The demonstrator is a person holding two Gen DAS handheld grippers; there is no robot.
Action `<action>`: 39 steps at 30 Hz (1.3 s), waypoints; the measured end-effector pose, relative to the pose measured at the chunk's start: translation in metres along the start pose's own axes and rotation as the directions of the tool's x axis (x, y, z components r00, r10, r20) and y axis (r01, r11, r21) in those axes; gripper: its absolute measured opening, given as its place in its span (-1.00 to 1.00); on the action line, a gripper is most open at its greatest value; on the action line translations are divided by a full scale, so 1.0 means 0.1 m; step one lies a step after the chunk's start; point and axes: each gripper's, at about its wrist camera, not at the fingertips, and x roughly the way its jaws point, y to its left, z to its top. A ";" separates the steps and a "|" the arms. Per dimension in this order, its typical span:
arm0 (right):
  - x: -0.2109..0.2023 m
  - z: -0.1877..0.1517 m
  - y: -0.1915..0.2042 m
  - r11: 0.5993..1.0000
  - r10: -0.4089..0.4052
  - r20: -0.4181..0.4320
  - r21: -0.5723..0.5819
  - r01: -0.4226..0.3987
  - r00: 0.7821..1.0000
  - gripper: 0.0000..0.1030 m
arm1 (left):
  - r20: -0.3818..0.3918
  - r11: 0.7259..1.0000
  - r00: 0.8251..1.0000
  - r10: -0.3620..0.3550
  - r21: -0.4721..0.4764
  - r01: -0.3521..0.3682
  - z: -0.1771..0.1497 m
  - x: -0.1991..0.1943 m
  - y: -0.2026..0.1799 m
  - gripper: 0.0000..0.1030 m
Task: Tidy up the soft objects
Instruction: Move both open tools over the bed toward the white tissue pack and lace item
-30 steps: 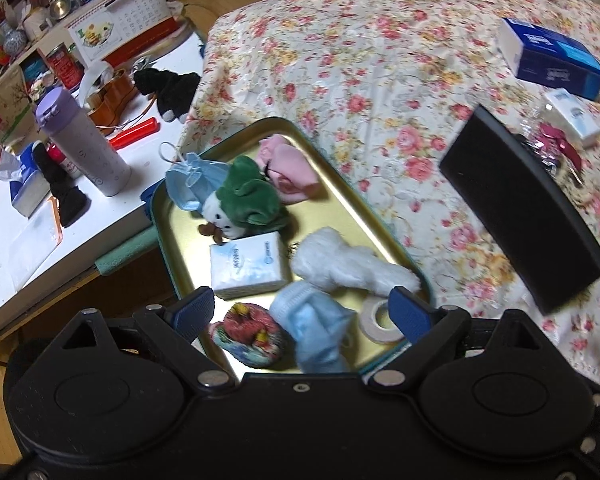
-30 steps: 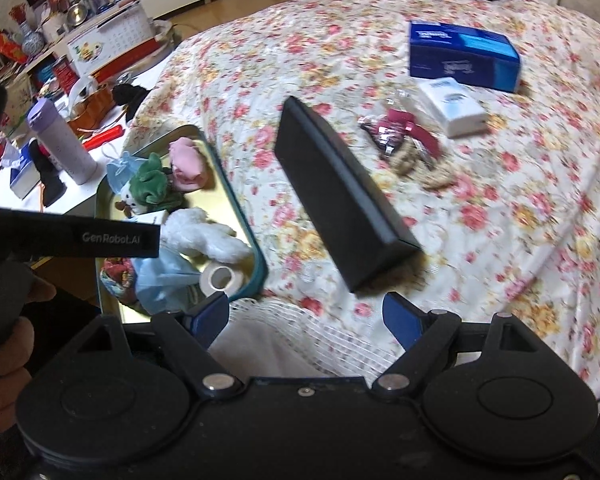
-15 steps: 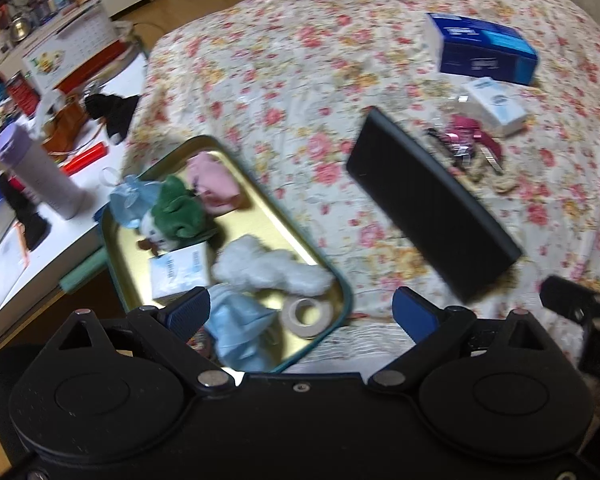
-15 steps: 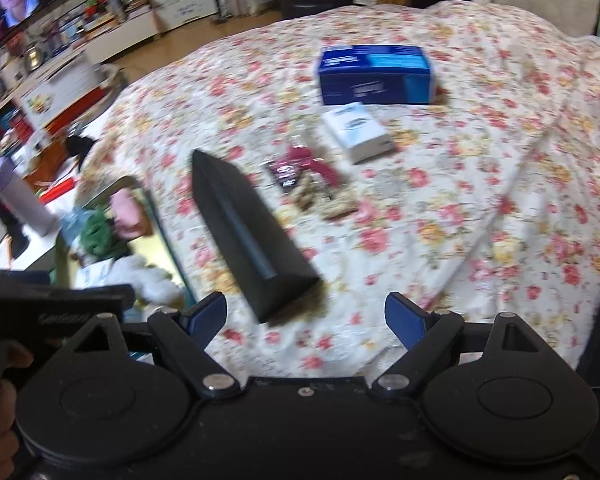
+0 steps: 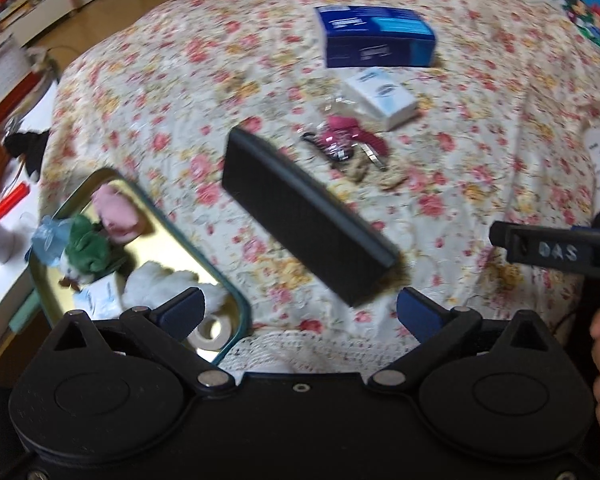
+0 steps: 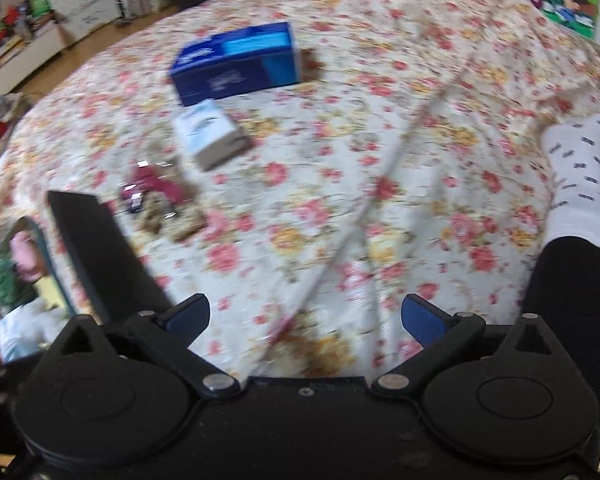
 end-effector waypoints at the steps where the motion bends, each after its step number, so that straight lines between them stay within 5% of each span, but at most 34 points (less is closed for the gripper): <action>1: 0.03 0.03 -0.03 1.000 -0.012 -0.007 0.003 0.012 1.000 0.99 | 0.007 1.000 1.000 -0.003 0.012 0.003 0.02 -0.01 -0.03 0.93; 10: 0.31 0.39 0.13 0.987 -0.114 0.000 -0.115 0.113 0.993 0.99 | 0.016 0.999 1.000 0.004 0.050 -0.005 0.21 0.06 -0.12 0.93; 21: 0.54 1.00 0.49 0.994 0.057 0.018 -0.095 -0.055 0.998 0.99 | 0.026 0.998 0.998 0.058 0.038 -0.059 0.45 0.12 0.11 0.93; 39: 1.18 1.35 1.06 0.952 -0.107 0.071 -0.280 0.123 0.992 0.98 | 0.012 0.998 0.998 0.069 0.012 -0.069 0.59 0.24 0.28 0.93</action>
